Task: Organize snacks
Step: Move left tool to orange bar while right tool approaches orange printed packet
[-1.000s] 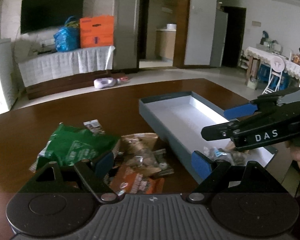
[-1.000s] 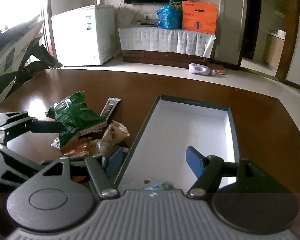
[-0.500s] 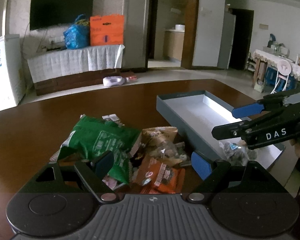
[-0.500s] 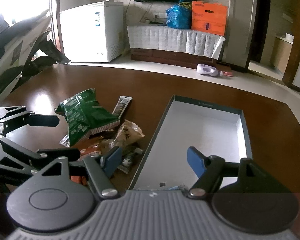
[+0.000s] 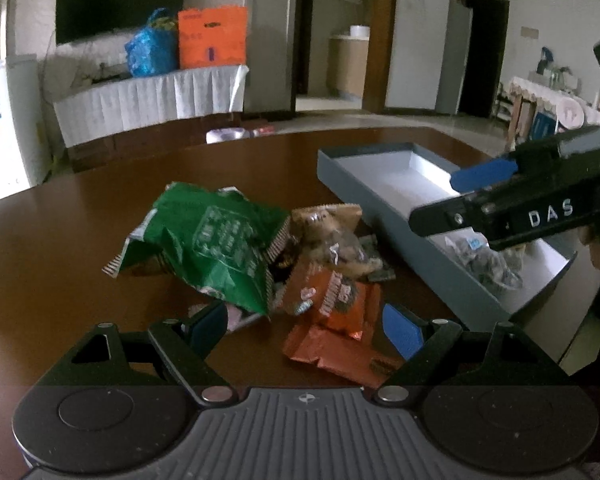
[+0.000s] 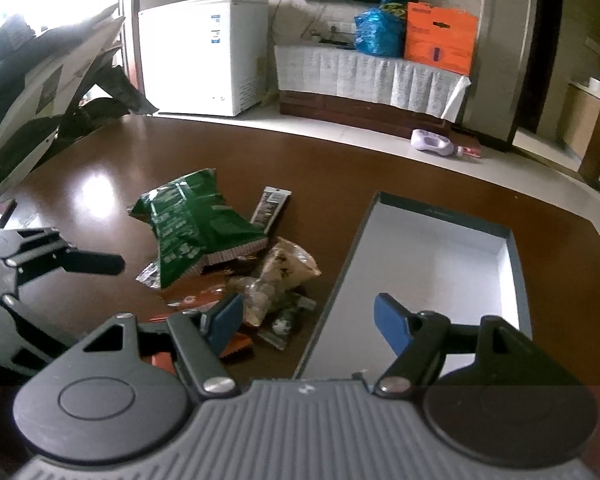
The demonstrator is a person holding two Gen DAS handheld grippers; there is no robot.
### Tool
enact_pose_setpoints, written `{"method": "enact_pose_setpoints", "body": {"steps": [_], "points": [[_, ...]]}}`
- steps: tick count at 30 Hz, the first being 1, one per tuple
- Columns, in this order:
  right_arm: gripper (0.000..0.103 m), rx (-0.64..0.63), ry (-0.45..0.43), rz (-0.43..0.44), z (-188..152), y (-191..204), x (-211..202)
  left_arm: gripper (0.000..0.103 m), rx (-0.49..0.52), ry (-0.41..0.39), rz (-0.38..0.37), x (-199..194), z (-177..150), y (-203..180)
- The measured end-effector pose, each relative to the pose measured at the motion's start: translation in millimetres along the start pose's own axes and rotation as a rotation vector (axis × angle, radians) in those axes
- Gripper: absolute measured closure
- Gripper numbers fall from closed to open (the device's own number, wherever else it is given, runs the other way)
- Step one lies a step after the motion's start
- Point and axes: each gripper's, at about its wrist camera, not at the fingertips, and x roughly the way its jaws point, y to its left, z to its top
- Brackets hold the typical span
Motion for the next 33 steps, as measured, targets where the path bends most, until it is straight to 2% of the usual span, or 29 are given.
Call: {"method": "enact_pose_setpoints", "body": {"steps": [6,13,23,33], "points": [[0.030,-0.026,0.011,0.021,1,12,3,0.018,-0.016,0.018,-0.008,10,-6,-5],[0.030,-0.054,0.017,0.042,3,25,8,0.018,0.067,0.049,0.023,16,-13,-16],[0.030,-0.070,0.039,0.060,4,35,18,0.018,0.081,0.077,0.044,10,-17,-6],[0.030,-0.113,0.080,0.089,2,54,37,0.018,0.052,0.105,0.017,-9,-31,10]]}}
